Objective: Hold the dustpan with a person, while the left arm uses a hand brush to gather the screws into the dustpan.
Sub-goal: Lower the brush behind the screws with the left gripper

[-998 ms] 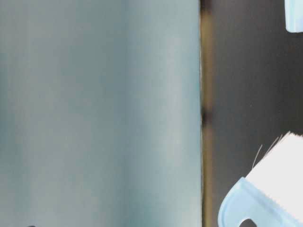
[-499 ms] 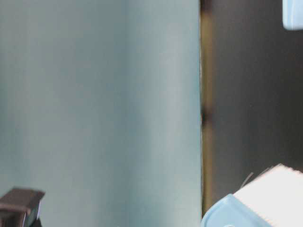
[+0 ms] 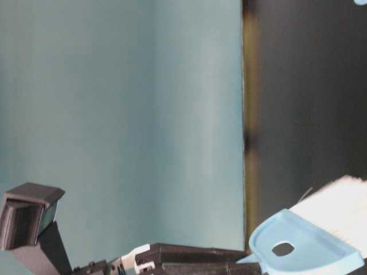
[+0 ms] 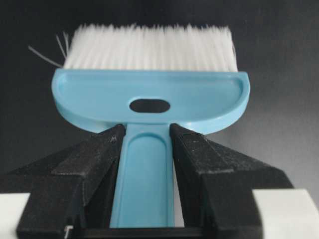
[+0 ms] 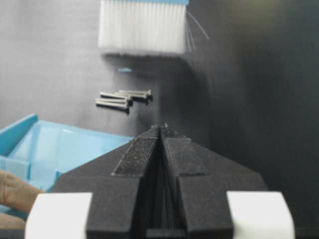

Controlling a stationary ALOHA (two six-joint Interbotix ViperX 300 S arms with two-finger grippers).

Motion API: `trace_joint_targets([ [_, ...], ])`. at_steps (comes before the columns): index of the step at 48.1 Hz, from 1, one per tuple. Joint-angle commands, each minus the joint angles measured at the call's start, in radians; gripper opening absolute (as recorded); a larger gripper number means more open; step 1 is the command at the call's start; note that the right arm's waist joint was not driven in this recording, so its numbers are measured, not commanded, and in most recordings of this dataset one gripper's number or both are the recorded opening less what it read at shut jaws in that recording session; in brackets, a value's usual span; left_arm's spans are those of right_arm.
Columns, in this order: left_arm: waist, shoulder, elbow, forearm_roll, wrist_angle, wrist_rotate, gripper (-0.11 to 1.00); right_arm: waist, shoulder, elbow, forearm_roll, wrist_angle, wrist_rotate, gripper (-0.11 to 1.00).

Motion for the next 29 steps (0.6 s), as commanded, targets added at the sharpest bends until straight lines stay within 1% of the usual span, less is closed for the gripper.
trace_joint_targets([
  [1, 0.002, 0.009, -0.028, 0.003, -0.002, 0.008, 0.33, 0.000, 0.003, -0.005, 0.000, -0.008, -0.006, 0.01],
  [6, 0.002, 0.028, -0.038, 0.003, -0.002, 0.026, 0.33, 0.002, 0.003, -0.005, 0.002, -0.006, -0.006, 0.01],
  [12, 0.008, 0.052, -0.074, 0.003, -0.002, 0.052, 0.33, 0.000, 0.003, -0.005, 0.000, -0.006, -0.006, 0.01],
  [17, 0.008, 0.100, -0.098, 0.003, 0.002, 0.074, 0.33, 0.000, 0.003, -0.003, 0.000, -0.006, -0.006, 0.01],
  [23, 0.008, 0.137, -0.115, 0.003, -0.008, 0.084, 0.33, 0.002, 0.002, -0.003, 0.002, -0.006, -0.006, 0.01],
  [29, 0.014, 0.146, -0.133, 0.003, -0.025, 0.095, 0.33, 0.000, 0.002, -0.003, 0.000, -0.006, -0.006, 0.01],
])
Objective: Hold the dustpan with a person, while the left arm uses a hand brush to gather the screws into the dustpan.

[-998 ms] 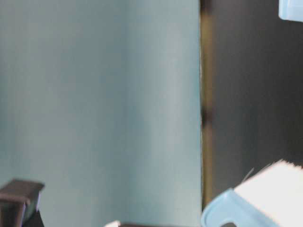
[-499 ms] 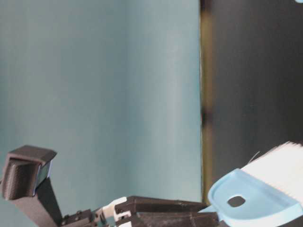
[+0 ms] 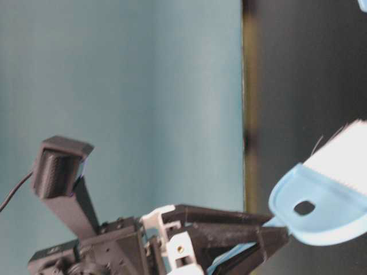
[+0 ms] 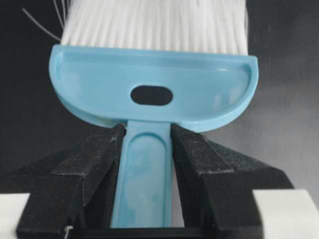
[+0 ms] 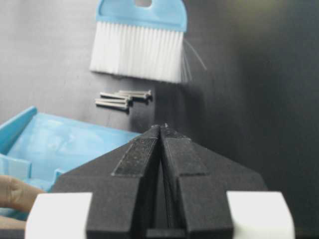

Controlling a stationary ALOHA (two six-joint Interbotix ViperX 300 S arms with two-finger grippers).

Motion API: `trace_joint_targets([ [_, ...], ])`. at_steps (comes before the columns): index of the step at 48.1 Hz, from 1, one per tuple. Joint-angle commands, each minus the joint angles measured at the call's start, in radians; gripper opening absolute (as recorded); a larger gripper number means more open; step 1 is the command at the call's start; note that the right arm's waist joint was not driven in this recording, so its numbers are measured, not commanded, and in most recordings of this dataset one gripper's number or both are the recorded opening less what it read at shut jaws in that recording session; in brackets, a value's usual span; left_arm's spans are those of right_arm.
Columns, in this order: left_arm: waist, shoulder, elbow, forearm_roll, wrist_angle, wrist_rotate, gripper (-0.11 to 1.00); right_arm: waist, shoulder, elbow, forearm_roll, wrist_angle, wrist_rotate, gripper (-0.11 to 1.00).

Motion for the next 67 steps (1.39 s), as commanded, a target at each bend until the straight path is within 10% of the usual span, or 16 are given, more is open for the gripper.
trace_joint_targets([
  [1, 0.008, -0.002, -0.031, 0.003, -0.018, 0.006, 0.33, 0.000, 0.005, -0.005, 0.000, -0.005, -0.006, 0.01],
  [19, 0.009, 0.025, -0.026, 0.003, -0.023, 0.008, 0.33, 0.000, 0.005, -0.005, 0.000, -0.005, -0.006, 0.01],
  [36, 0.003, -0.074, -0.160, 0.003, 0.472, 0.015, 0.33, 0.000, 0.005, -0.006, 0.002, -0.005, -0.006, 0.01],
  [47, 0.005, 0.103, -0.397, 0.003, 0.681, 0.166, 0.33, 0.000, 0.003, -0.005, 0.002, -0.005, -0.006, 0.01],
  [67, -0.008, 0.272, -0.508, 0.003, 0.554, 0.210, 0.32, 0.000, -0.002, -0.003, 0.000, -0.005, -0.006, 0.01],
])
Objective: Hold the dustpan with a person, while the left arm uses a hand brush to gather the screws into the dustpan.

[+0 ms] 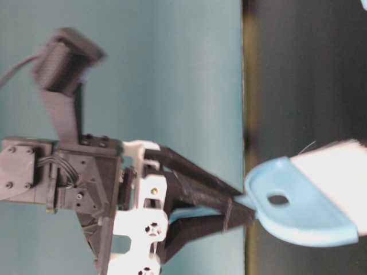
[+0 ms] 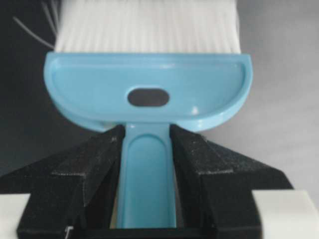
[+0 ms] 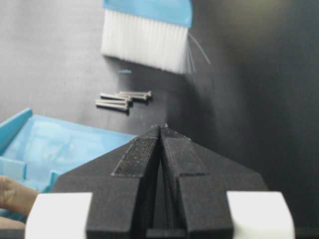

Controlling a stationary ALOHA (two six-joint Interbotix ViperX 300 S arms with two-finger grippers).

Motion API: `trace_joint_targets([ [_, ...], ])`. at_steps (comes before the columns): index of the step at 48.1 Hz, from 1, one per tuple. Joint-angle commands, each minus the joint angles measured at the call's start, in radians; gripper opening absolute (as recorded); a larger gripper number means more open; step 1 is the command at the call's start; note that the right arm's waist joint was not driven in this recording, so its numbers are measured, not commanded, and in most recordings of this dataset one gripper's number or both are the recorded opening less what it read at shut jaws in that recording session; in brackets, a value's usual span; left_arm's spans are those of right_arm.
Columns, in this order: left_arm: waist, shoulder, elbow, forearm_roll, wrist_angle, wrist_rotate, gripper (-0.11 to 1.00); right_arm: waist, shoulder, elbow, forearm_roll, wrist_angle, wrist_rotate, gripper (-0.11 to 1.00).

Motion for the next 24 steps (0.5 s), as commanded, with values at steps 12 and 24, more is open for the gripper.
trace_joint_targets([
  [12, -0.012, -0.006, 0.002, -0.003, -0.195, -0.002, 0.32, 0.002, 0.002, -0.005, 0.002, -0.006, -0.006, 0.01],
  [24, -0.018, -0.008, 0.063, -0.003, -0.299, -0.008, 0.32, 0.002, 0.002, -0.005, 0.000, -0.005, -0.006, 0.01],
])
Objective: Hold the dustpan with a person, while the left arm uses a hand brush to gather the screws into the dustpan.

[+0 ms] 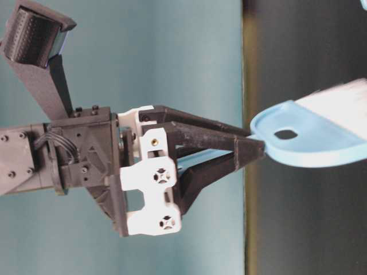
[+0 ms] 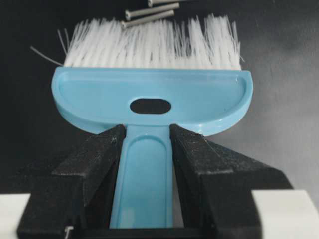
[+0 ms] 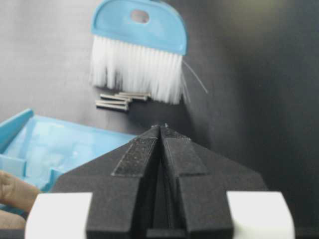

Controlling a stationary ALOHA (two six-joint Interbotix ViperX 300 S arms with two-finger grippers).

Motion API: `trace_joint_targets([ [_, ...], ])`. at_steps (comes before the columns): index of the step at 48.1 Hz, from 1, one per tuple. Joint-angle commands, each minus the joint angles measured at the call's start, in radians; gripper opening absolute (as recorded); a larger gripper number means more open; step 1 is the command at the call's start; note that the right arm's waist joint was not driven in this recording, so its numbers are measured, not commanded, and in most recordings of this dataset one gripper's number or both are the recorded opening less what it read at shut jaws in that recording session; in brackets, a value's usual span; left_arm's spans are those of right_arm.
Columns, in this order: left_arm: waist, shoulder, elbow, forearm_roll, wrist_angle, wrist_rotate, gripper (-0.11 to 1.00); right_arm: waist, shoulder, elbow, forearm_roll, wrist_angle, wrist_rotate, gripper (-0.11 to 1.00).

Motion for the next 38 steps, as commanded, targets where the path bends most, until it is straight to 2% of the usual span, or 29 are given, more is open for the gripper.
trace_joint_targets([
  [1, -0.008, 0.008, 0.018, 0.000, -0.028, -0.002, 0.32, 0.000, 0.005, -0.005, 0.000, -0.006, -0.008, 0.01],
  [15, -0.015, 0.012, 0.009, 0.000, -0.089, -0.005, 0.32, -0.002, 0.003, -0.005, 0.000, -0.006, -0.008, 0.01],
  [24, -0.023, 0.025, 0.006, 0.000, -0.153, -0.029, 0.32, -0.002, 0.003, -0.005, 0.000, -0.006, -0.008, 0.01],
  [38, -0.037, 0.061, -0.044, 0.000, -0.181, -0.032, 0.32, -0.002, 0.003, -0.005, 0.000, -0.006, -0.008, 0.01],
])
